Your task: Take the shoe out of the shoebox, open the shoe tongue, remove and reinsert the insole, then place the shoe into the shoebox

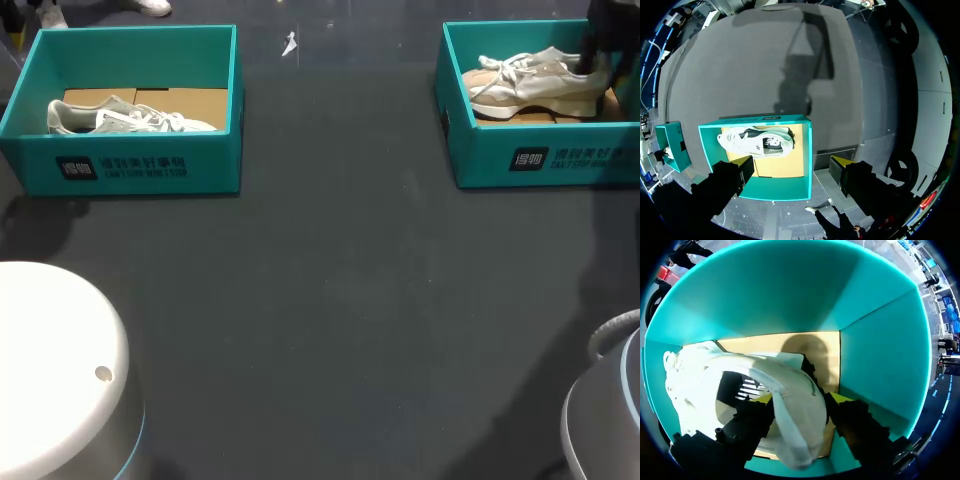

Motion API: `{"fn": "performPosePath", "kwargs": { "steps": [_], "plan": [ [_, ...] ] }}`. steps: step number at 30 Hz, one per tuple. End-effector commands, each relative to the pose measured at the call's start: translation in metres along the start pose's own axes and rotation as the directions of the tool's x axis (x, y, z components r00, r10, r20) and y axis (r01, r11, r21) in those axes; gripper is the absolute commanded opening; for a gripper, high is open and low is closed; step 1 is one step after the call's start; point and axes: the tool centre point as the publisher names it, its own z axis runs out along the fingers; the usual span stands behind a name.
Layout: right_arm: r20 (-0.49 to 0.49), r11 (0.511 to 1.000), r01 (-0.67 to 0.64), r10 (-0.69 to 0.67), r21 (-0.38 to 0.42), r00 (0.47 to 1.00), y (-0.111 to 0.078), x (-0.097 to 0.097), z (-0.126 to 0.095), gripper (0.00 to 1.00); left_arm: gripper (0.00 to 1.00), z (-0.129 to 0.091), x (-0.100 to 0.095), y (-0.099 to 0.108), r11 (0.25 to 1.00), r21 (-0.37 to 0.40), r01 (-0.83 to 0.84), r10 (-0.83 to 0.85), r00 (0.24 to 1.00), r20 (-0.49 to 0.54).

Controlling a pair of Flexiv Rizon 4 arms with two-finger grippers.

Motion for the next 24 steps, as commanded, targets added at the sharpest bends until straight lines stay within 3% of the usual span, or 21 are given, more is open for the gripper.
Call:
{"fn": "performPosePath", "kwargs": {
  "steps": [1, 2, 5, 9, 15, 24],
  "plan": [
    [-0.003, 1.0, -0.003, 0.003, 0.025, 1.0, 0.008, -0.001, 0.003, 0.47, 1.0, -0.001, 0.0, -0.001, 1.0, 0.0, -0.001, 0.001, 1.0, -0.003],
    [-0.003, 1.0, -0.004, 0.004, 0.026, 1.0, 0.008, -0.001, 0.003, 0.47, 1.0, -0.001, 0.0, -0.001, 1.0, 0.0, -0.001, 0.001, 1.0, -0.003],
    [-0.002, 1.0, -0.007, 0.007, 0.029, 1.0, 0.008, 0.0, 0.003, 0.33, 1.0, -0.001, 0.0, -0.001, 1.0, 0.0, -0.001, 0.001, 1.0, -0.003],
    [0.004, 0.999, -0.011, 0.011, 0.03, 1.0, 0.006, 0.002, -0.001, 0.0, 1.0, -0.001, 0.0, -0.001, 1.0, 0.0, -0.001, 0.001, 1.0, -0.003],
    [0.015, 0.999, -0.022, 0.021, 0.028, 1.0, 0.003, 0.002, -0.006, 0.0, 1.0, -0.001, 0.0, -0.001, 1.0, 0.0, -0.001, 0.001, 1.0, -0.003],
    [0.063, 0.999, -0.047, 0.047, 0.0, 0.997, -0.005, -0.007, -0.037, 0.0, 1.0, -0.001, 0.0, -0.001, 1.0, 0.0, -0.001, 0.001, 1.0, -0.003]
  ]
}}
